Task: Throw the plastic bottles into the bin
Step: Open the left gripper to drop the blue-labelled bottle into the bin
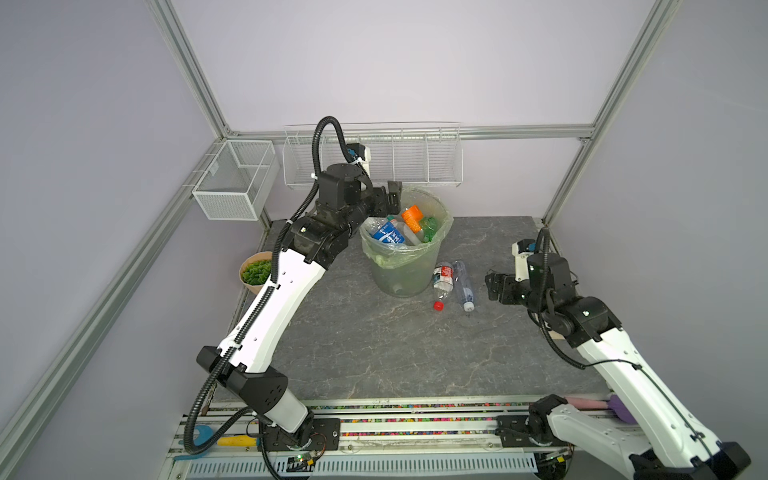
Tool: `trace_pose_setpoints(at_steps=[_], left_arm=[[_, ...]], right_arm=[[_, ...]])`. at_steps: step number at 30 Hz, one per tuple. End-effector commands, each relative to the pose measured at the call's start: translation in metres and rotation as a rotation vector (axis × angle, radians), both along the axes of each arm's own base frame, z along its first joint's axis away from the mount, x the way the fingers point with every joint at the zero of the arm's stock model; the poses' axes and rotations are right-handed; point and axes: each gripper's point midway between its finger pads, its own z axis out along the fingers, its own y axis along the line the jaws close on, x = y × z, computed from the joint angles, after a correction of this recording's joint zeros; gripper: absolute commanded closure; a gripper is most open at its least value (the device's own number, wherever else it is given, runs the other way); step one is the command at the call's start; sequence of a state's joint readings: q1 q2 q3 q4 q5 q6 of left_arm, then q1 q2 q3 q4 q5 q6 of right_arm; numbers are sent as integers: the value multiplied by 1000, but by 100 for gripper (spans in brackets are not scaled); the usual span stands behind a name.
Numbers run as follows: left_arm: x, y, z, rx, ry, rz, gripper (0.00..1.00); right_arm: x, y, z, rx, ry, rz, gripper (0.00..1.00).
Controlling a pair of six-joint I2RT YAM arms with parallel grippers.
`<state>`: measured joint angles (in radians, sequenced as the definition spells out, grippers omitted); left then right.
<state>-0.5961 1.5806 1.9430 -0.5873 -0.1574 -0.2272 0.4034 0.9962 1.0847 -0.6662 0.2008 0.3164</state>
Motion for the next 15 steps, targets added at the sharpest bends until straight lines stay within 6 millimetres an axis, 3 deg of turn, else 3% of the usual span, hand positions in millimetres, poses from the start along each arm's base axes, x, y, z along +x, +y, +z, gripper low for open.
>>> trace_pose_setpoints(at_steps=[1, 10, 15], left_arm=[[0, 19, 4, -24, -9, 38, 1], [38, 63, -37, -142, 122, 136, 1], [51, 53, -61, -161, 197, 103, 1]], right_arm=[[0, 1, 6, 17, -5, 2, 12], [-1, 1, 3, 9, 3, 9, 11], [-1, 1, 2, 7, 7, 11, 12]])
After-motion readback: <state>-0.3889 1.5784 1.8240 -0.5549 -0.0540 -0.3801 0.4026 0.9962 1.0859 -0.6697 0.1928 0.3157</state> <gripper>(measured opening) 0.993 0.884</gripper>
